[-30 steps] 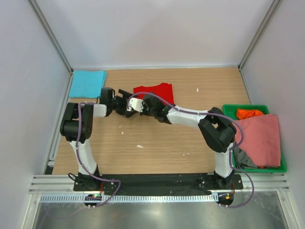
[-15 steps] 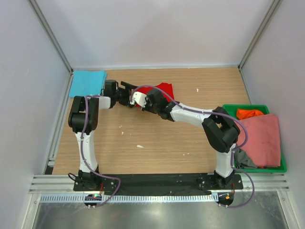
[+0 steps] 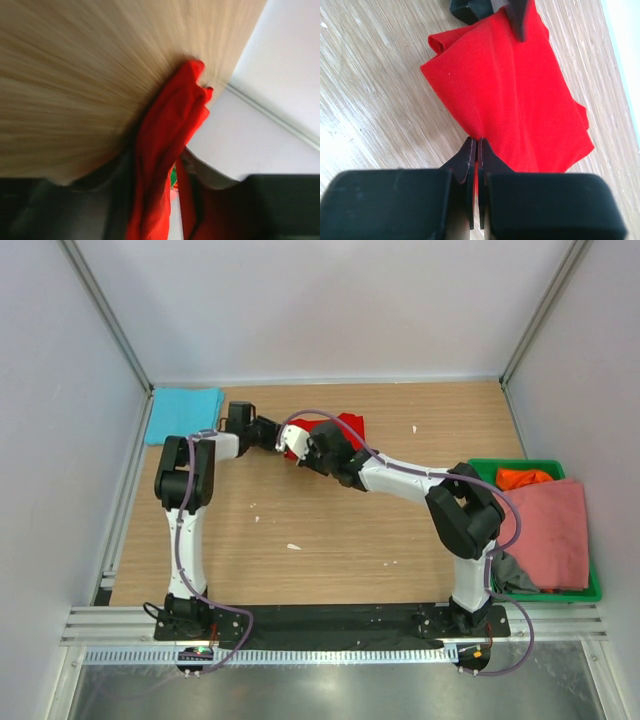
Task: Fold and stack the t-shirts
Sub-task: Neatly place the folded tshirt to the corner
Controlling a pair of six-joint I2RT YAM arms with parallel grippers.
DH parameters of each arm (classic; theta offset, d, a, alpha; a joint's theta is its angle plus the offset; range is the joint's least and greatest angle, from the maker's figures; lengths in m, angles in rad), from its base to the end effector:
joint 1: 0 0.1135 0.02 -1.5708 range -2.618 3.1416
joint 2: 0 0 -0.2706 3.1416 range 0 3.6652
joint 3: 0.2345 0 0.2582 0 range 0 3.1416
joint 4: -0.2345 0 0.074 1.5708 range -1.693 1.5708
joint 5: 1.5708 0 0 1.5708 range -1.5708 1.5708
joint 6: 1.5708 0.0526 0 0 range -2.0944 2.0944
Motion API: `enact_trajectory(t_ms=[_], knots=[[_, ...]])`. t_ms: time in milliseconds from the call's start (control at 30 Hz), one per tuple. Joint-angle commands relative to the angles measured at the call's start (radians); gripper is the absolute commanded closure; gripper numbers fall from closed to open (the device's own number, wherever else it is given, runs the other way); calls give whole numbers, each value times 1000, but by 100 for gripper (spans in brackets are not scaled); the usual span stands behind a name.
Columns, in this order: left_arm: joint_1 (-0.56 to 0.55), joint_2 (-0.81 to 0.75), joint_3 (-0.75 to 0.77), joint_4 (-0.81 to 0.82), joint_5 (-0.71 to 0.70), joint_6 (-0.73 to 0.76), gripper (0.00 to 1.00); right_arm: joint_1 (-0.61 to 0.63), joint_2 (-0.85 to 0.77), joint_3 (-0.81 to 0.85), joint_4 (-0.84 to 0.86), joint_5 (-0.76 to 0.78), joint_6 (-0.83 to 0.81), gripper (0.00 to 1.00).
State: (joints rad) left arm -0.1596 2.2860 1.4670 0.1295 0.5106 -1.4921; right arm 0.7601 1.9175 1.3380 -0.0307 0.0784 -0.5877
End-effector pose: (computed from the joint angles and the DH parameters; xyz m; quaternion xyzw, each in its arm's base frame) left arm 0.4948 -0.1057 0.0991 -0.4562 0.7546 -0.4582 0.1119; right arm 0.3352 0.3130 0.2082 -0.5389 0.7038 0.0051 0.4630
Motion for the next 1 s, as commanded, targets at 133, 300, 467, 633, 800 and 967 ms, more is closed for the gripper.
enact_trajectory(t_ms=[133, 300, 467, 633, 800, 967], knots=[[-4, 18, 130, -122, -73, 251, 100, -4, -104, 41, -15, 59, 192, 41], [-8, -20, 284, -365, -173, 525, 100, -4, -253, -51, -164, 220, 383, 0], [-14, -36, 508, -724, -328, 874, 100, -4, -513, -230, -337, 310, 489, 0], [-3, -51, 624, -864, -504, 1082, 100, -4, -722, -381, -374, 288, 569, 0], [-3, -10, 841, -1021, -693, 1289, 100, -4, -822, -459, -396, 265, 585, 0], [0, -34, 892, -1032, -842, 1443, 100, -4, -839, -470, -422, 254, 554, 0]])
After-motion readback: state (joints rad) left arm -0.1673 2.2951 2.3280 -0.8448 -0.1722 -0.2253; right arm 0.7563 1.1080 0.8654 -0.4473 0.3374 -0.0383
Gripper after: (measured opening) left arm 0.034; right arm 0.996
